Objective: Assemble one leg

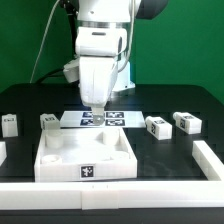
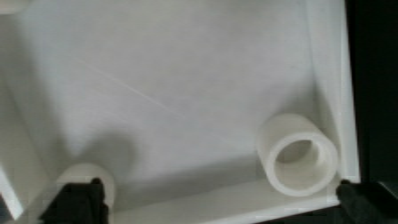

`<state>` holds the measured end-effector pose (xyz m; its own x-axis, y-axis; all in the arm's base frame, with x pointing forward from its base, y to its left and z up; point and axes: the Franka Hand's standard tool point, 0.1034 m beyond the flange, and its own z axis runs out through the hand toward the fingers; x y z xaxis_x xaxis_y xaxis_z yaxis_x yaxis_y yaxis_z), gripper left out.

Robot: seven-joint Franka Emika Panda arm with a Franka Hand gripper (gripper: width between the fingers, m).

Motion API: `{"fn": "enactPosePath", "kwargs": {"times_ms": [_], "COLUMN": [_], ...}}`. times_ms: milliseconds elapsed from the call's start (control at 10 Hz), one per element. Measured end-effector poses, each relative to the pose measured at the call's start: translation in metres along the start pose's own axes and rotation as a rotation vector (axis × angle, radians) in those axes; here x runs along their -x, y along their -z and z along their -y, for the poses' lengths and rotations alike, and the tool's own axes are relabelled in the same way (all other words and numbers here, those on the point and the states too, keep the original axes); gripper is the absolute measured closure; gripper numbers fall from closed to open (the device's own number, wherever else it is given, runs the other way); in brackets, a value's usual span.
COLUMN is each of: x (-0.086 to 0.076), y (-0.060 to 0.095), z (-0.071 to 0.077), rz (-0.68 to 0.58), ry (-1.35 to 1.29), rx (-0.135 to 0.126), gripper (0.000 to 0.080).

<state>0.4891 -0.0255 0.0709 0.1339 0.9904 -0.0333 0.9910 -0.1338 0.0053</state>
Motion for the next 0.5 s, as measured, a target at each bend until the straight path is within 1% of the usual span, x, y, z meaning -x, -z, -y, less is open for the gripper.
{"fn": "enactPosePath", "kwargs": {"times_ms": [300,400,500], "x": [0.001,0.009,0.017], "y": [-0.001,-0.009,-0.017], "z": [0.000,0.007,0.020], "rz": [-0.001,-0.008,-0.012], "ry": [0.016,0.159,0.231], "rx": [0.001,0.020,0.011], "gripper": [0.0150,0.0150,0.0150]}}
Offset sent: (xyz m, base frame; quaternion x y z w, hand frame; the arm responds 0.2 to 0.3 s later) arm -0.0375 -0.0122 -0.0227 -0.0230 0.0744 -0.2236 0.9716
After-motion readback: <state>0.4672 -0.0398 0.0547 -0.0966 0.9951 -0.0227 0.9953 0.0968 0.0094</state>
